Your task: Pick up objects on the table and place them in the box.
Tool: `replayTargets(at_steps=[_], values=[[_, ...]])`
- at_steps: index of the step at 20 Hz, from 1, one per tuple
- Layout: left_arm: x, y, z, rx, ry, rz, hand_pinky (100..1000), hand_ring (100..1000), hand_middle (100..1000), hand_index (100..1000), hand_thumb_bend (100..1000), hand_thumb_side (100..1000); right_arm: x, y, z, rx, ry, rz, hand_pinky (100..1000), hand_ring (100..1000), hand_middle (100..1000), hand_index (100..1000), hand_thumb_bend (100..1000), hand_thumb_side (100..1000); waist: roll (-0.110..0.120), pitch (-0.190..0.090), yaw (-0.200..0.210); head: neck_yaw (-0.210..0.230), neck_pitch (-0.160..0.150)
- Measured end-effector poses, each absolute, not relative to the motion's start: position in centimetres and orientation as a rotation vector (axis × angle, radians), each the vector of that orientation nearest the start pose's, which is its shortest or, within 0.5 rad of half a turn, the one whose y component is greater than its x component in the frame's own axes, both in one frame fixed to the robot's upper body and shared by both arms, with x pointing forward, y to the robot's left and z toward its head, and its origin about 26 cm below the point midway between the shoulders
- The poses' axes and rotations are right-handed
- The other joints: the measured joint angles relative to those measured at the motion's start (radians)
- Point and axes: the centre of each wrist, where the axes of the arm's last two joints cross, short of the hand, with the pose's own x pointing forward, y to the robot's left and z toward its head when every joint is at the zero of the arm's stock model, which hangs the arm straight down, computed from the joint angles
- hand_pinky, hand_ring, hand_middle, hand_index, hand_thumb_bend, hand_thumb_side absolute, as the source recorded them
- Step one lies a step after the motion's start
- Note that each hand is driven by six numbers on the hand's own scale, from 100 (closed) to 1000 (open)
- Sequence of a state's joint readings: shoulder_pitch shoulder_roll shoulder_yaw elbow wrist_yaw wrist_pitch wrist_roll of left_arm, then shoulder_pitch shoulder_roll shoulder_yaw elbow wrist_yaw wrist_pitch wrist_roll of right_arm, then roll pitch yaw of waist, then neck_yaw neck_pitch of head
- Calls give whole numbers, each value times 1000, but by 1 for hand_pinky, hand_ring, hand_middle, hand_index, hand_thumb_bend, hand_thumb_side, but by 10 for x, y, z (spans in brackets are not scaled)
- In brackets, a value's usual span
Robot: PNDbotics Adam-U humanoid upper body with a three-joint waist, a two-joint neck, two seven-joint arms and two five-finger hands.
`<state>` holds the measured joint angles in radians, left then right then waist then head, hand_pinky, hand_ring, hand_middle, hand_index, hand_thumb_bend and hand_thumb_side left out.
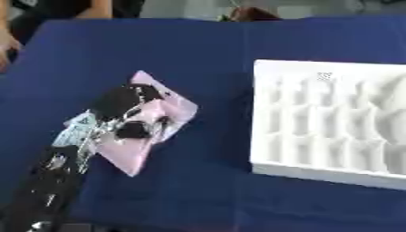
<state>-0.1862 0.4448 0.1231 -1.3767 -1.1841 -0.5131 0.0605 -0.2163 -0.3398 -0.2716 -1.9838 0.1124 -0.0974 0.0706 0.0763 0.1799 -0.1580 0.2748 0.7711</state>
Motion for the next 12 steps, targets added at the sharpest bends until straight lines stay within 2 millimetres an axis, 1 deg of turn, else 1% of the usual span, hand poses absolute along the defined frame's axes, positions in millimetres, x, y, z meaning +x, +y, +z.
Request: replayTargets(at_steps=[3, 5, 6, 7, 8, 9, 12], values=[[319, 389, 44, 1103, -1581, -1447, 100, 100, 100, 100, 211, 159, 284, -338, 196, -534, -2263, 335, 504, 641, 770, 942, 100, 829, 0, 0, 0, 0, 0], [319, 390, 43, 1103, -1604, -1432, 100, 100, 100, 100, 206, 190, 284, -338, 196, -534, -2263, 335, 504, 641, 770, 942, 100, 829, 0, 0, 0, 0, 0], [319, 390, 43, 1102, -1620, -1422, 100, 100, 100, 100, 163, 238, 284, -338, 196, -534, -2263, 335, 504, 641, 770, 942, 100, 828, 0, 0, 0, 0, 0], [319, 390, 43, 1099, -1634, -1411, 100, 100, 100, 100, 153, 245, 284, -338, 196, -534, -2263, 335, 504, 641, 770, 942, 100, 828, 0, 0, 0, 0, 0], [319, 390, 42, 1094, -1647, -1401, 100, 100, 100, 100, 104, 261, 284, -338, 196, -534, -2263, 335, 504, 641, 770, 942, 100, 828, 0, 0, 0, 0, 0], [319, 390, 42, 1090, -1660, -1392, 100, 100, 100, 100, 104, 261, 284, -338, 196, -534, -2263, 335, 504, 641, 770, 942, 100, 828, 0, 0, 0, 0, 0], [319, 391, 41, 1075, -1696, -1367, 100, 100, 100, 100, 100, 309, 284, -338, 196, -534, -2264, 335, 504, 640, 770, 942, 100, 828, 0, 0, 0, 0, 0]])
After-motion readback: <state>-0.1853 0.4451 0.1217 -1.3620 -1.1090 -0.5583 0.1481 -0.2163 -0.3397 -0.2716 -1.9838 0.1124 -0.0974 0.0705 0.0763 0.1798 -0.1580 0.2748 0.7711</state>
